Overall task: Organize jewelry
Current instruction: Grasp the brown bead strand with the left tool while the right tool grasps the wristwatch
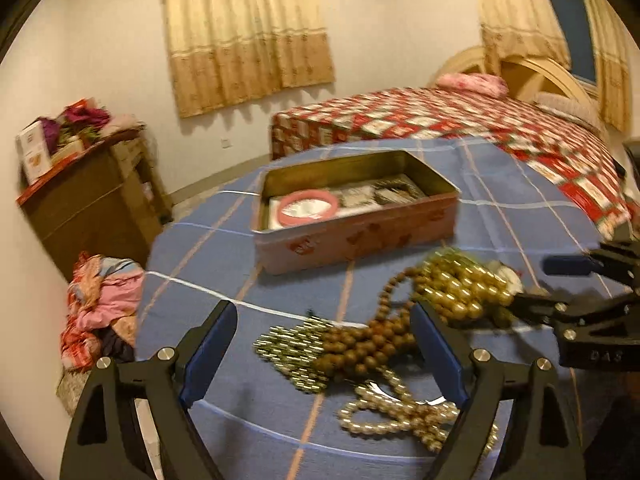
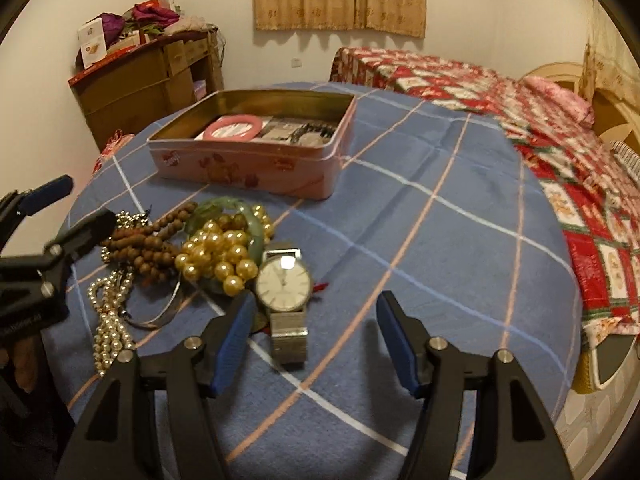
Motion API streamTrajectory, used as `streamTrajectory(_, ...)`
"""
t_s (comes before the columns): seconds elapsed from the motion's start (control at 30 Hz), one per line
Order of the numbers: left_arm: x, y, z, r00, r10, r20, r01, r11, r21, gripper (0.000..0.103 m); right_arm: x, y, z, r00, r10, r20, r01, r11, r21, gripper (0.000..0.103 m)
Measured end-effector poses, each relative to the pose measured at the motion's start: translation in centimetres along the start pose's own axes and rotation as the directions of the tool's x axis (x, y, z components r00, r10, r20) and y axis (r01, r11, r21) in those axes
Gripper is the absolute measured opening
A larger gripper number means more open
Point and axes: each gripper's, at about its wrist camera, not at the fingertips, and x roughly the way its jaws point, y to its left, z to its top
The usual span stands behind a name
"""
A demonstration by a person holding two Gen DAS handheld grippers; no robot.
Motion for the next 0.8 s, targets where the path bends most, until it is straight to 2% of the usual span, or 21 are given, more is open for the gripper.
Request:
streamTrajectory(0.1, 0.9, -1.1, -0.3, 1.000, 0.001, -0.011, 0.000, 0.998, 0.055, 0.088, 0.5, 0.2, -0.2, 1.000, -0.007, -0.017, 0.007, 1.000, -0.014, 0.066)
streamTrajectory(0.13, 1.3, -1.3, -0.4, 1.000, -0.018, -0.015, 0.019, 0.998, 0.057, 0.086, 0.7, 0.3, -0.2, 1.000, -0.013, -0.020, 0.012, 1.000, -0.018, 0.060)
streamTrajectory(0.17, 1.6, -1.3, -0.4, 0.999, -0.027, -0.025, 0.029, 0.998, 0.057, 0.079, 0.8, 0.3, -0.2, 1.000, -0.005, -0.021, 0.004, 1.000, -0.016, 0.051)
streamTrajectory(0.2, 1.7, -1.3, -0.3, 0.998, -0.055, -0.033, 0.057, 0.997, 0.055, 0.064, 0.7, 0.2, -0.3, 1.000, 0.008, -0.017, -0.008, 1.000, -0.009, 0.048)
streamTrajectory(0.23, 1.9, -1.3, -0.3, 0.997, -0.071, -0.042, 0.073, 0.996, 0.053, 0.049, 0.6, 0.2, -0.2, 1.000, 0.013, -0.016, -0.013, 1.000, -0.009, 0.038)
streamTrajectory(0.27, 2.2, -1.4, -0.3, 0.995, -0.083, -0.059, 0.087, 0.995, 0.056, 0.043, 0.6, 0.2, -0.2, 1.000, 0.008, -0.011, -0.008, 1.000, -0.015, 0.026)
streamTrajectory(0.37, 2.1, -1.8, -0.5, 0.993, -0.095, -0.067, 0.100, 0.992, 0.077, 0.027, 0.7, 0.3, -0.2, 1.000, -0.001, -0.009, 0.001, 1.000, -0.016, 0.023)
streamTrajectory(0.43, 2.0, -1.4, -0.4, 0.993, -0.099, -0.069, 0.103, 0.993, 0.056, 0.006, 0.5, 0.2, -0.3, 1.000, -0.013, 0.007, 0.013, 1.000, -0.010, 0.023)
streamTrajectory(0.6, 1.0, -0.1, 0.8, 0.993, -0.112, -0.042, 0.112, 0.994, 0.009, 0.006, -0.5, -0.1, 0.0, 0.998, -0.037, 0.055, 0.037, 0.999, 0.000, 0.022)
streamTrajectory(0.8, -2.3, 1.2, 3.4, 0.995, -0.084, 0.061, 0.086, 0.996, -0.018, 0.006, -2.2, -0.7, 0.8, 0.992, -0.049, 0.120, 0.047, 0.999, 0.020, 0.022)
